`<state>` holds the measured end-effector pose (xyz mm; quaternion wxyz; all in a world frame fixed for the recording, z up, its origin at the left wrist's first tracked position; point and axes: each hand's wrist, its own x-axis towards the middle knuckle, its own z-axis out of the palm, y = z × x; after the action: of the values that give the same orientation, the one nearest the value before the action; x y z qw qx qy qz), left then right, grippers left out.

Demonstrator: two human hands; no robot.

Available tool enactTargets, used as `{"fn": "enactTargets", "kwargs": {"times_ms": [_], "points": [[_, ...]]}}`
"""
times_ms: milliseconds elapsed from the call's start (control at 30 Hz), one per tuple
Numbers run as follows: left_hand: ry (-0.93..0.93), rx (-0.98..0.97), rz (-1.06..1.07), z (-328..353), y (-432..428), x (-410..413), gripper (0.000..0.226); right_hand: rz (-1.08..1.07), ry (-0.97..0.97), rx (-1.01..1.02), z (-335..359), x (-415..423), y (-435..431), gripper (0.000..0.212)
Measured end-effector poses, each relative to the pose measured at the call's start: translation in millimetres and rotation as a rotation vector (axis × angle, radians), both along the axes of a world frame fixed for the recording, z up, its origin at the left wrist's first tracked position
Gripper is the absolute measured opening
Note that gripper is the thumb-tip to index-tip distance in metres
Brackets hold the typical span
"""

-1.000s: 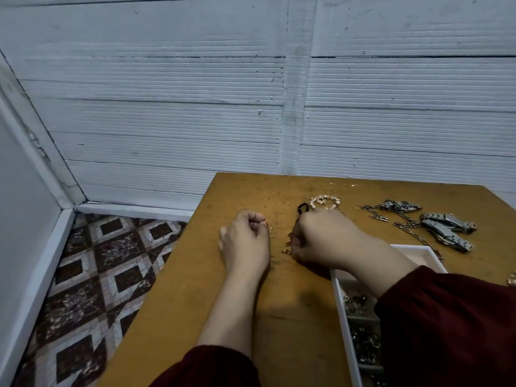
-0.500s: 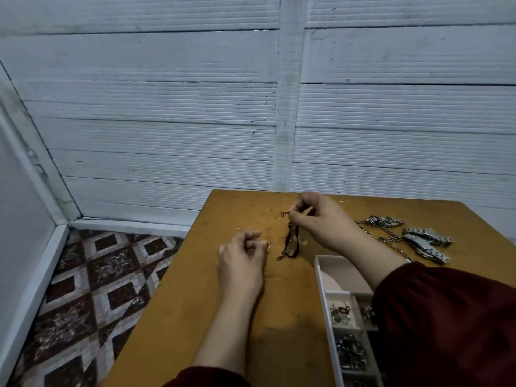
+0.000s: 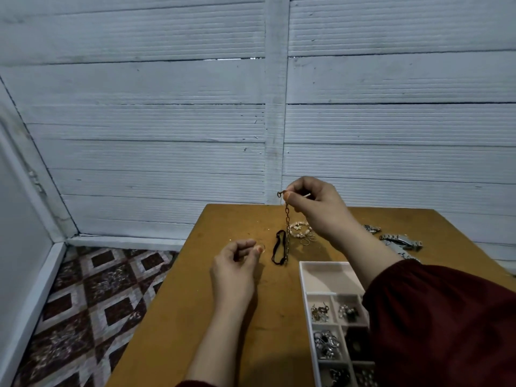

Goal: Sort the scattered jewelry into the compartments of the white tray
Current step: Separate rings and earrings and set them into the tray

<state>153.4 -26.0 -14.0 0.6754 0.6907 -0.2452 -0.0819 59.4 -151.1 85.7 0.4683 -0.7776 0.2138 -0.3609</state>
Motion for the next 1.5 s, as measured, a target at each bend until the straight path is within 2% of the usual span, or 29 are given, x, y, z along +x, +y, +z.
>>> {"fn": "enactTargets", "kwargs": {"times_ms": [567,1000,1500], "points": [[-0.018,-0.139,-0.112,34,10,-75,0.02,-0.085,-0.2,0.051,38,-81,36,0.01],[-0.03,-0.161,-0.168,34,28,-121,0.019,-0.106,-0.255,0.091,30,-143,65,0.01],[-0.004,-0.156,-0.172,21,36,-138,0.014,-0.074,-0.288,0.174,-7,-164,91,0.018]]}}
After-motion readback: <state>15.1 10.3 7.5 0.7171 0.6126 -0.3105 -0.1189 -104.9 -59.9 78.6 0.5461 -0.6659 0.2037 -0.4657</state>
